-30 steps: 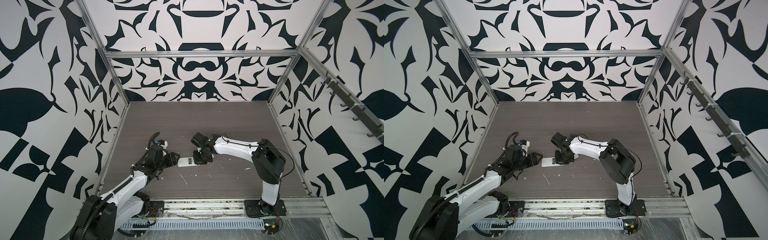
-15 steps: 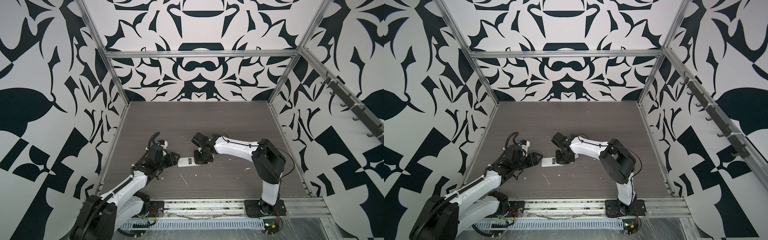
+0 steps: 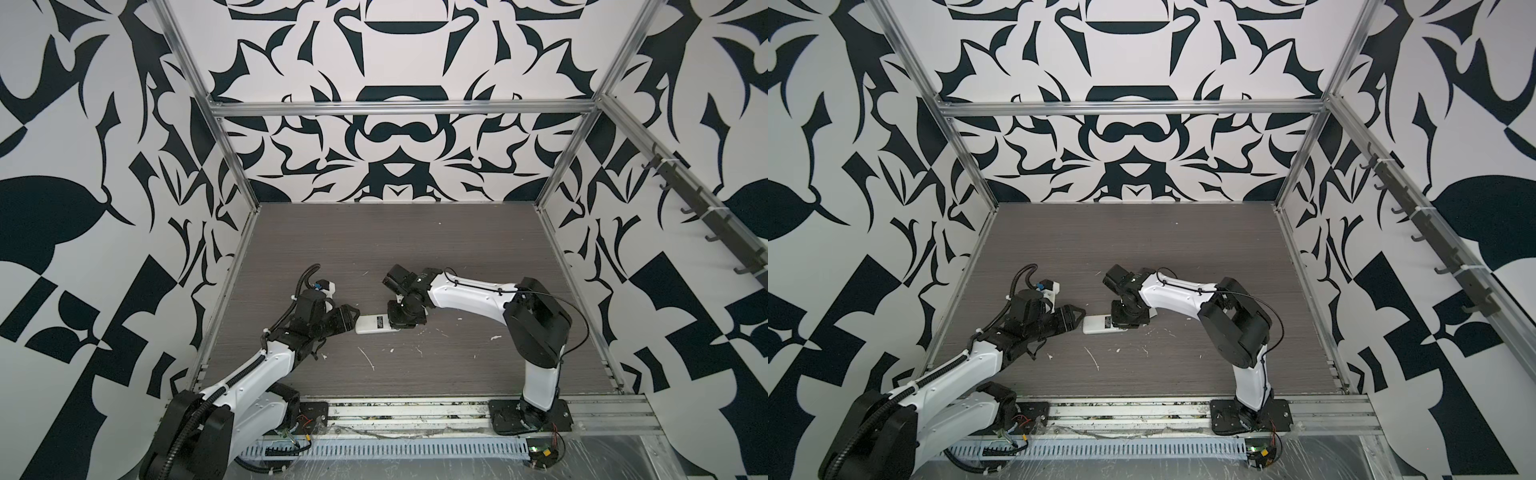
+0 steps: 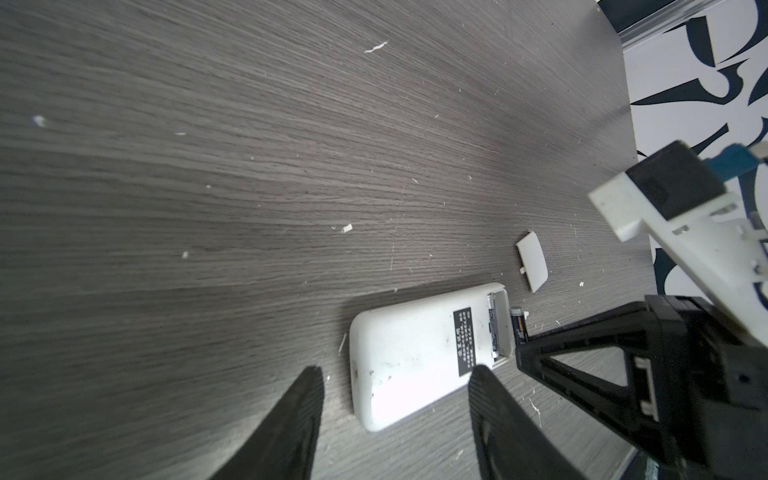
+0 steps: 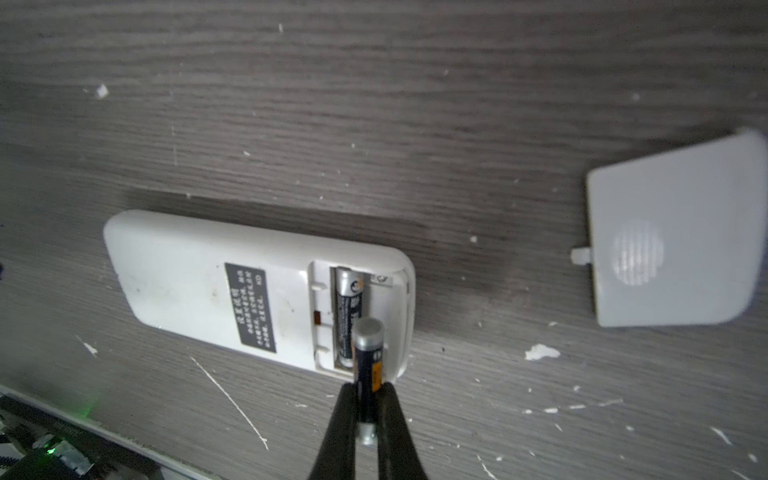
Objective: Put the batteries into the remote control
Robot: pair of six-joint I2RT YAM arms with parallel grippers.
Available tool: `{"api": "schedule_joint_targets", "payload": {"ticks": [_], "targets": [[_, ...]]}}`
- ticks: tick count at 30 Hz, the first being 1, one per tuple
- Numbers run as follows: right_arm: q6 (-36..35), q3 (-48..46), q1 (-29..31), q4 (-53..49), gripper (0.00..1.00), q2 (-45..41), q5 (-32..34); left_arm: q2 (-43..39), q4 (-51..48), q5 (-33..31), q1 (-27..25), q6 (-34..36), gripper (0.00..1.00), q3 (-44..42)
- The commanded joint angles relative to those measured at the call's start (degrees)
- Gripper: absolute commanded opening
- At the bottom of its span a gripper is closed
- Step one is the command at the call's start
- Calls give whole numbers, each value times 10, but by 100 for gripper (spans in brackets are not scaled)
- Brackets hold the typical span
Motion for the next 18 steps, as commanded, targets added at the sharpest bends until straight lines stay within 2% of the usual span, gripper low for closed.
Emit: {"api": "schedule_joint_targets", "payload": {"ticks": [1, 9, 18], "targets": [[2, 13, 2, -5, 2, -3, 7, -6, 5, 1, 0, 6, 60, -6], [2, 12, 2, -3, 10, -5, 10, -10, 4, 4, -1, 7, 60, -6], [-1, 9, 2, -6, 11, -8, 12, -14, 4, 7, 0, 6, 60, -7]]}}
